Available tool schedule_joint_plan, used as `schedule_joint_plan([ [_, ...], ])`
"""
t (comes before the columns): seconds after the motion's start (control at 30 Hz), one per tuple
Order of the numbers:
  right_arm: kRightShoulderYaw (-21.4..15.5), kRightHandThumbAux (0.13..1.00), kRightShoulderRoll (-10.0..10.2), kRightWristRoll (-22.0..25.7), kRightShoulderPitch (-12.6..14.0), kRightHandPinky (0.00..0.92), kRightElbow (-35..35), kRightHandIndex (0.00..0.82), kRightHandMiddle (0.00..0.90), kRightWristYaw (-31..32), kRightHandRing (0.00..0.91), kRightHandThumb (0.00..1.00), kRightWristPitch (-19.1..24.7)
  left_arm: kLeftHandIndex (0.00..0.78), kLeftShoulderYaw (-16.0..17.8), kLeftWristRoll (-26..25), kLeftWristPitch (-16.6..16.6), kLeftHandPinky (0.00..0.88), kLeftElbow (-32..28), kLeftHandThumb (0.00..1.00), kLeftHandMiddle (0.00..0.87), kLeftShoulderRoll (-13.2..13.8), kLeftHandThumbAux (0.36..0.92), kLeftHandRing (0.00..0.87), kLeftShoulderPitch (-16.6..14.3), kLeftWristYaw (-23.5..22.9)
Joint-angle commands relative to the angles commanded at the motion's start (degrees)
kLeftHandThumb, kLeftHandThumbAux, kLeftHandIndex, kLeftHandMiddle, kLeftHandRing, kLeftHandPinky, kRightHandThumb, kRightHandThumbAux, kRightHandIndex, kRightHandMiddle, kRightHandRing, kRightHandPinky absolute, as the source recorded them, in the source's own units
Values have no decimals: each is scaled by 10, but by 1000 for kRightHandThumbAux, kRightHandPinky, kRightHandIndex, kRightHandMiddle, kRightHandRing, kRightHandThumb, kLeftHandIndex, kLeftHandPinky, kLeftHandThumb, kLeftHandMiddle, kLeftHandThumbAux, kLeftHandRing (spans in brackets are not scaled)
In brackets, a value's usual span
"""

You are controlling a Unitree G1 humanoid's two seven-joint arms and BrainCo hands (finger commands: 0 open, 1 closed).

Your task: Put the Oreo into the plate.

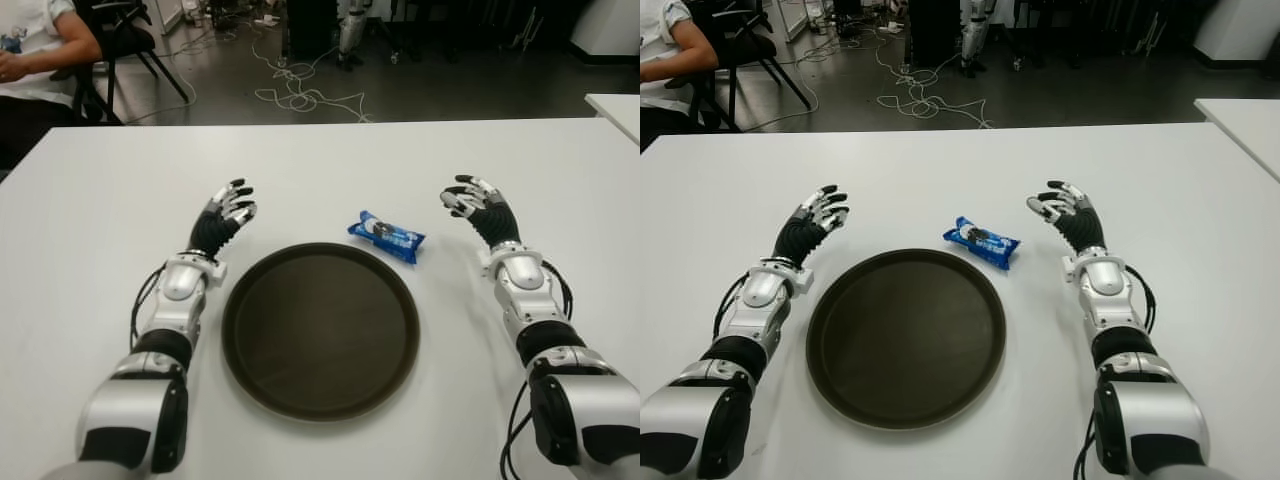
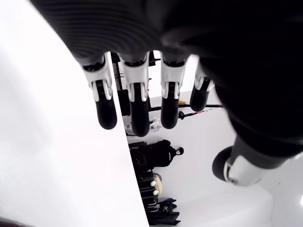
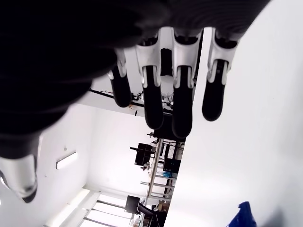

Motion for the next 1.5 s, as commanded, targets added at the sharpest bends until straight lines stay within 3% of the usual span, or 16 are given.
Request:
schedule_joint_plan([
  [0.5,-2,587,0,2,0,379,2,221,327,6,362,0,-6,91,1,-2,-4,198,2,79,175,0,605,173,0,-4],
  [1.5,-2,578,2,1,-1,377,3,217,316,1,350,0,-7,99,2,-4,-4,203,0,86,181,2,619,177,1,-11],
])
